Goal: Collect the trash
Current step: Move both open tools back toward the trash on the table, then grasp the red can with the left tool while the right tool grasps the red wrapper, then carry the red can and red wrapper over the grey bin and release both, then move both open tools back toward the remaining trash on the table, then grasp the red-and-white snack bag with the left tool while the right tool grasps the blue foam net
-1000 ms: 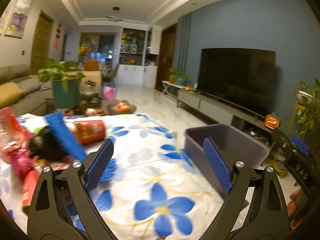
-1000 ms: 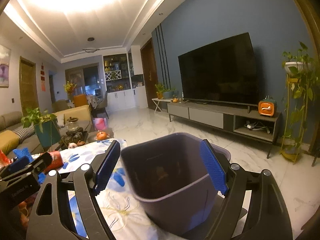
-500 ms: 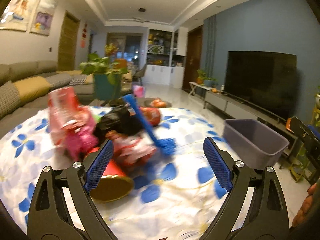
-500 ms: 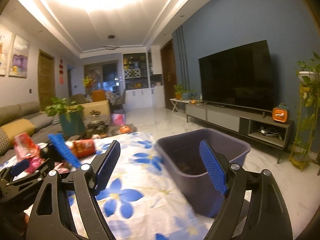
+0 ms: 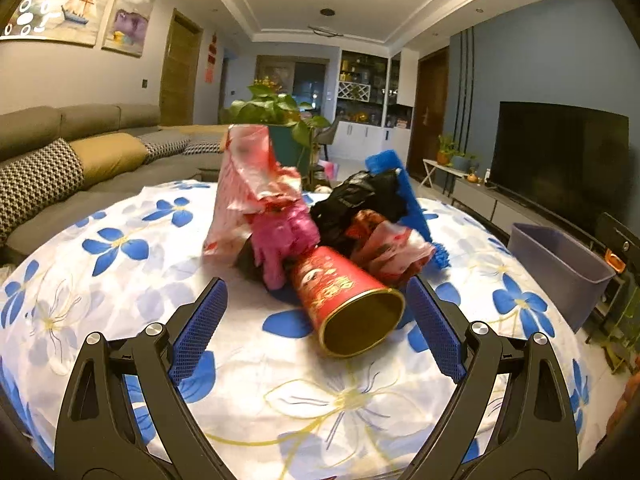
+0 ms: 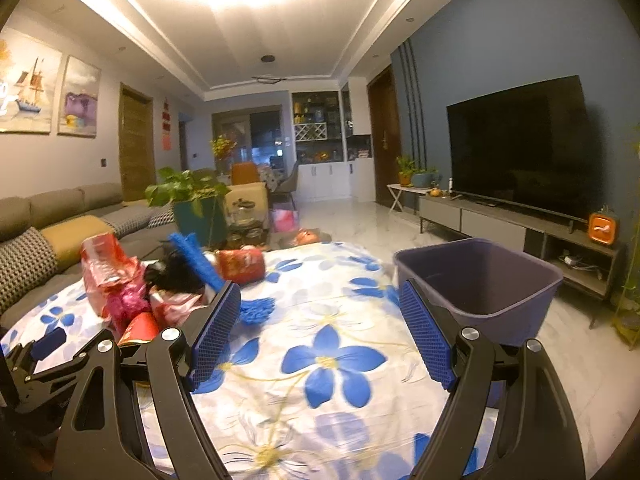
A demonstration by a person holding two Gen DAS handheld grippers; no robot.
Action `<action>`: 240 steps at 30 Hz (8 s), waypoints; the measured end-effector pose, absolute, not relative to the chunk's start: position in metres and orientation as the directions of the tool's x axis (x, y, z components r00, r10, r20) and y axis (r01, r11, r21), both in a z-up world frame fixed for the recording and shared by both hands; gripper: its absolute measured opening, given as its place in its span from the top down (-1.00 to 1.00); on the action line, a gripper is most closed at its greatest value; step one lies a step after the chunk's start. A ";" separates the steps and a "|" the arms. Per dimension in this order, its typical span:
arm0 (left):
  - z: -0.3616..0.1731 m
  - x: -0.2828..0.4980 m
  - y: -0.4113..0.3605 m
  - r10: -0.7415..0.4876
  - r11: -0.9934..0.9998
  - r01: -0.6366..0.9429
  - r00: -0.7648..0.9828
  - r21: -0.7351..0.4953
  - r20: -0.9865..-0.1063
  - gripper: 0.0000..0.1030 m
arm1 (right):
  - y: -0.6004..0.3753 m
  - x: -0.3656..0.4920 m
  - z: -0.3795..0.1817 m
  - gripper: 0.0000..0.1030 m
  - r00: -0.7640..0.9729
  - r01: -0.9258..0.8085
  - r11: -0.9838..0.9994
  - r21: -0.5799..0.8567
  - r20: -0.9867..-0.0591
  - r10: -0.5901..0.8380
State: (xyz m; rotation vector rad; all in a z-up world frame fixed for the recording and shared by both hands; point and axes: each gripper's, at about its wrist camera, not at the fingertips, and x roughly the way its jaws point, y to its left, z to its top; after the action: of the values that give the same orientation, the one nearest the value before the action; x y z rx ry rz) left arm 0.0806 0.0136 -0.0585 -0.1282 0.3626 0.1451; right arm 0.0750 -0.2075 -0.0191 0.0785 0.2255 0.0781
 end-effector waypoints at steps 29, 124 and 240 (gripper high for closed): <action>-0.089 0.102 0.028 -0.018 0.993 -0.041 0.866 -0.106 -0.499 0.96 | -0.135 0.122 -0.045 -0.54 0.928 -0.231 0.971 0.063 -0.286 0.239; 0.028 0.212 -0.197 -0.375 0.927 0.361 0.880 -0.104 -0.289 0.96 | -0.334 0.128 0.039 0.98 0.990 0.113 0.989 0.092 -0.096 -0.104; -0.032 0.101 0.066 0.181 0.967 -0.231 0.921 -0.110 -0.346 -0.64 | -0.136 0.116 -0.020 -0.38 0.934 -0.219 0.971 0.097 -0.265 0.238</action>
State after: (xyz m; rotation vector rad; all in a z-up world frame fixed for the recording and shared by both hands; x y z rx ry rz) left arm 0.1007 0.0664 -0.0317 -0.1499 0.3403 0.2127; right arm 0.1161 -0.1357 -0.0200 0.0666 0.2792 0.2340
